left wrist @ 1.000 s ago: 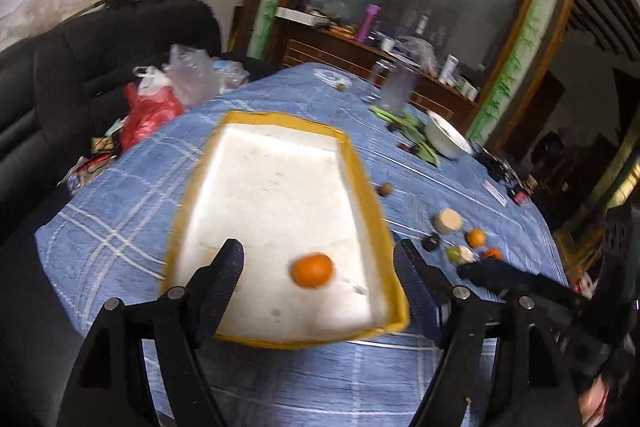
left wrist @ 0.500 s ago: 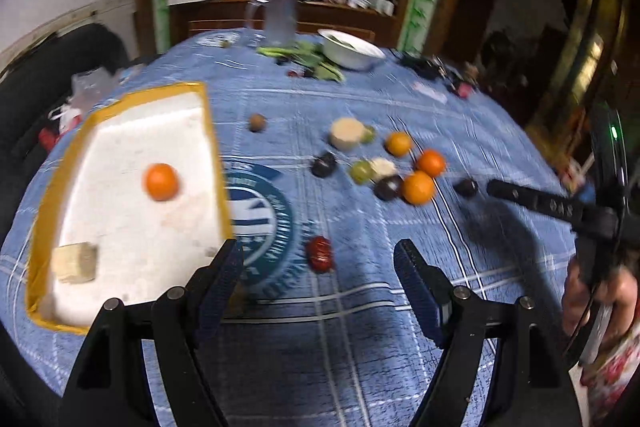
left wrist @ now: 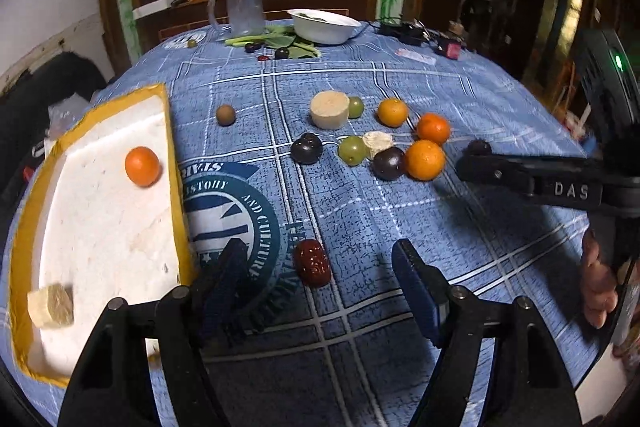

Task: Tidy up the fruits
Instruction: 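Grasp the red date with the left tool while the right tool grasps another orange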

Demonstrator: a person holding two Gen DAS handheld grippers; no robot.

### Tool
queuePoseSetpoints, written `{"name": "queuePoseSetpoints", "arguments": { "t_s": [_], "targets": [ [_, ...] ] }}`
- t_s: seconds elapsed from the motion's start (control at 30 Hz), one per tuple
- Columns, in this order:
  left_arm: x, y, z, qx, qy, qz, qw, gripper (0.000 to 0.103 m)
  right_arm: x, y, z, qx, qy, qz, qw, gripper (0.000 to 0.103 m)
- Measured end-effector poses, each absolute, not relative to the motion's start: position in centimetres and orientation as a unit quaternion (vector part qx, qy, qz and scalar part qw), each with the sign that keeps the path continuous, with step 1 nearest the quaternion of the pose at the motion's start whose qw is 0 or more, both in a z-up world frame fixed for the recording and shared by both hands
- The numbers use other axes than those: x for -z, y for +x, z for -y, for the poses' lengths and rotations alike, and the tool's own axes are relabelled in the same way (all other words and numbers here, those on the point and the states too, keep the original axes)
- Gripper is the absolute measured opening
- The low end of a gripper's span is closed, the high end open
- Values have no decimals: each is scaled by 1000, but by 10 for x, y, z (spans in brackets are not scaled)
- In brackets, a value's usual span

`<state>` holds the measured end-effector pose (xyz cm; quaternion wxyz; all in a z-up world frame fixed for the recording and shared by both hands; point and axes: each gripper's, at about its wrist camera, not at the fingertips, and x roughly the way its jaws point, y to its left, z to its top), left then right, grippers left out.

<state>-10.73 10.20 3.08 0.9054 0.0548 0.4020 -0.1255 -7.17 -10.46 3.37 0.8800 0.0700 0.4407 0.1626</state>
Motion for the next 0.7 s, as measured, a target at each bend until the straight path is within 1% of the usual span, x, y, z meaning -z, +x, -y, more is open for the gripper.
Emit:
{"name": "queuePoseSetpoints", "arguments": {
  "t_s": [0.07,0.13,0.23,0.4,0.57,0.63,0.67,0.7],
  "targets": [
    [-29,-106,-100,125,80,-400,904,72,-32,-70,98,-166,65,-444,878,45],
    [-27,-106,-101,123,96,-401,903,72,-31,-70,96,-167,64,-446,877,46],
    [-27,-104,-110,112,97,-401,904,72,-30,-71,96,-164,60,-446,878,46],
    [-33,-103,-128,120,50,-408,904,72,-30,-68,95,-160,57,-449,877,45],
    [-34,-105,-114,171,19,-408,897,70,-28,-62,81,-165,50,-451,876,46],
    [-30,-104,-105,172,30,-410,895,66,-26,-58,75,-163,43,-452,876,45],
    [-27,-103,-100,170,38,-413,894,58,-25,-56,72,-161,38,-453,876,45],
    [-23,-101,-97,168,45,-418,892,46,-24,-55,69,-158,33,-454,877,45]
  ]
}}
